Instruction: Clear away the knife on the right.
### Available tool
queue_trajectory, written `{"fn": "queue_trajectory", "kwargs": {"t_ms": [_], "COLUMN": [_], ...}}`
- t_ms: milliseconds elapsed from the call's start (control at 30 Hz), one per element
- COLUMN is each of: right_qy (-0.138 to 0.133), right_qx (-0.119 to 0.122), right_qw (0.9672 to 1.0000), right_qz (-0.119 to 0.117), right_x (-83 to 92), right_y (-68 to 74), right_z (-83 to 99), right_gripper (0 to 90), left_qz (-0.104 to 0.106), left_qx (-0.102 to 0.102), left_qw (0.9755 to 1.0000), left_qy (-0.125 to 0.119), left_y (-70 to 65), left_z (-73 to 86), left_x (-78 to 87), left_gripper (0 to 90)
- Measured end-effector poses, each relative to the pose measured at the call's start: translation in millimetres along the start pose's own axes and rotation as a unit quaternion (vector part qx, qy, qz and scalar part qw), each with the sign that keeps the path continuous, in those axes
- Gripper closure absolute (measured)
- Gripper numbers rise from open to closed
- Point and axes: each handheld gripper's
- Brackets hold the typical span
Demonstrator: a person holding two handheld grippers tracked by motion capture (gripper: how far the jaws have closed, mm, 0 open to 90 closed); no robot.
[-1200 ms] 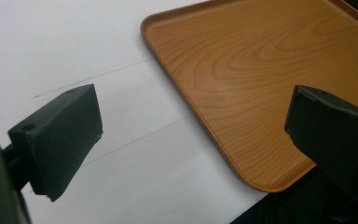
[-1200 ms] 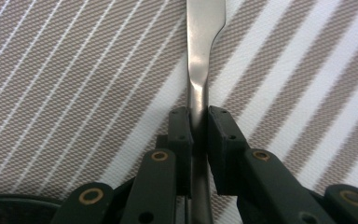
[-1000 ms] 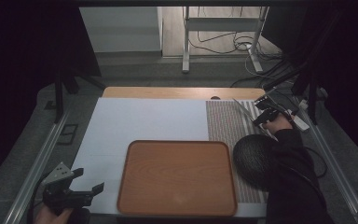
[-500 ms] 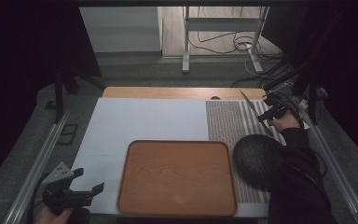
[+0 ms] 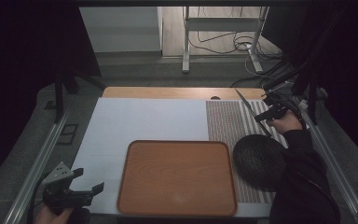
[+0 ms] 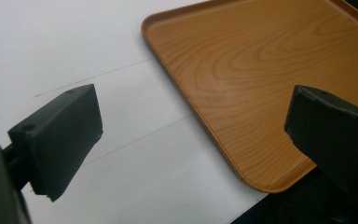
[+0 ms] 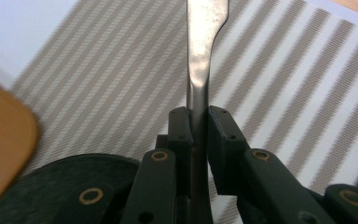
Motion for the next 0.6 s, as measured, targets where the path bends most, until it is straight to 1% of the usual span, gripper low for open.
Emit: {"fn": "queue_trajectory", "kwargs": {"t_ms": [167, 233, 300, 467, 600], "right_qy": [0.003, 0.006, 0.010, 0.016, 0.018], "right_qx": [0.020, 0.033, 0.042, 0.070, 0.083], "right_qw": [0.9997, 0.9993, 0.9989, 0.9970, 0.9957], "right_qz": [-0.011, -0.017, -0.018, -0.029, -0.038], "right_x": [2.2, 0.7, -0.2, -0.9, -0.8], "right_y": [23.7, 36.0, 45.9, 72.0, 88.5], "right_z": [2.1, 3.2, 3.7, 5.6, 9.9], "right_gripper": [80.1, 80.1, 80.1, 80.2, 80.1], "left_qz": [0.000, 0.000, 0.000, 0.000, 0.000], "left_qx": [0.000, 0.000, 0.001, 0.001, 0.001], "left_qw": [1.0000, 1.0000, 1.0000, 1.0000, 1.0000], "left_qy": [-0.001, -0.001, -0.001, -0.001, -0.001], "left_y": [0.0, 0.1, 0.1, 0.4, 0.2], "left_z": [0.1, 0.2, 0.2, 0.3, 0.3], "left_x": [0.1, 0.1, 0.2, 0.3, 0.3], "left_gripper": [4.1, 4.1, 4.1, 4.1, 4.1]}}
Point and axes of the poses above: each handheld gripper's, and its own axes: x roughly backward along the jaws, z roughly out of its underside, y roughly to its left, and after that the axes turned 6 degrees about -x, right-handed
